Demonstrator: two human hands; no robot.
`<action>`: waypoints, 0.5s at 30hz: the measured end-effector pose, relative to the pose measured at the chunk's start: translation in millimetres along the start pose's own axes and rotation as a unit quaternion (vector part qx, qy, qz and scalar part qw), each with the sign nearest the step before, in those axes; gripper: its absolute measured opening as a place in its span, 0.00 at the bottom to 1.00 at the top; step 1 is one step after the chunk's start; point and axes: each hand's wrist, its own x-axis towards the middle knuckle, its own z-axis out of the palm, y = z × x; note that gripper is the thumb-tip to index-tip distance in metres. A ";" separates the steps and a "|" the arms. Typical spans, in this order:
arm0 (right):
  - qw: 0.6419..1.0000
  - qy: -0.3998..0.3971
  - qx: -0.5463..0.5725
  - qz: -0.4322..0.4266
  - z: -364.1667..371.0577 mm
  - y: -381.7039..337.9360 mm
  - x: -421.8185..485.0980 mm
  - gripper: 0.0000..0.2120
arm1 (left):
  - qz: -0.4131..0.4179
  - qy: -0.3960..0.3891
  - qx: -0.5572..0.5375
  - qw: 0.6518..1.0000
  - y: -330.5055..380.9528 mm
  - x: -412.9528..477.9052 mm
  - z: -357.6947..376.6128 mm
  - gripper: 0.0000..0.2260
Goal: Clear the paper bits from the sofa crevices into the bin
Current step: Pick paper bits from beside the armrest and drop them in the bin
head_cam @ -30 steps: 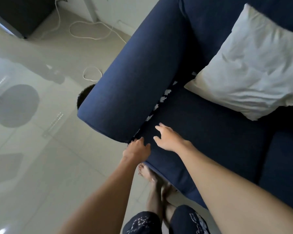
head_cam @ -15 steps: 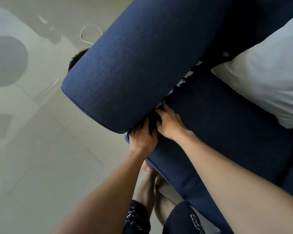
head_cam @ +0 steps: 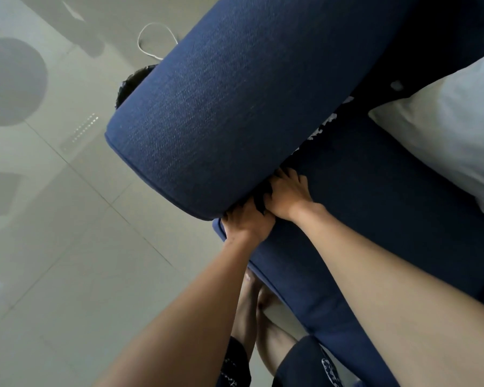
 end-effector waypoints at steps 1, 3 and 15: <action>1.000 0.002 0.004 0.001 -1.2 -0.3 -0.8 0.26 | -0.013 -0.006 0.004 1.000 0.3 -0.2 -1.5 0.20; 1.000 0.006 0.011 0.000 -4.4 -0.3 -2.1 0.25 | -0.036 -0.018 0.008 0.999 -1.3 -0.7 -4.7 0.19; 0.992 0.046 0.106 -0.043 -15.1 12.6 -14.4 0.18 | -0.025 -0.021 0.009 0.999 -8.1 -13.3 -8.8 0.21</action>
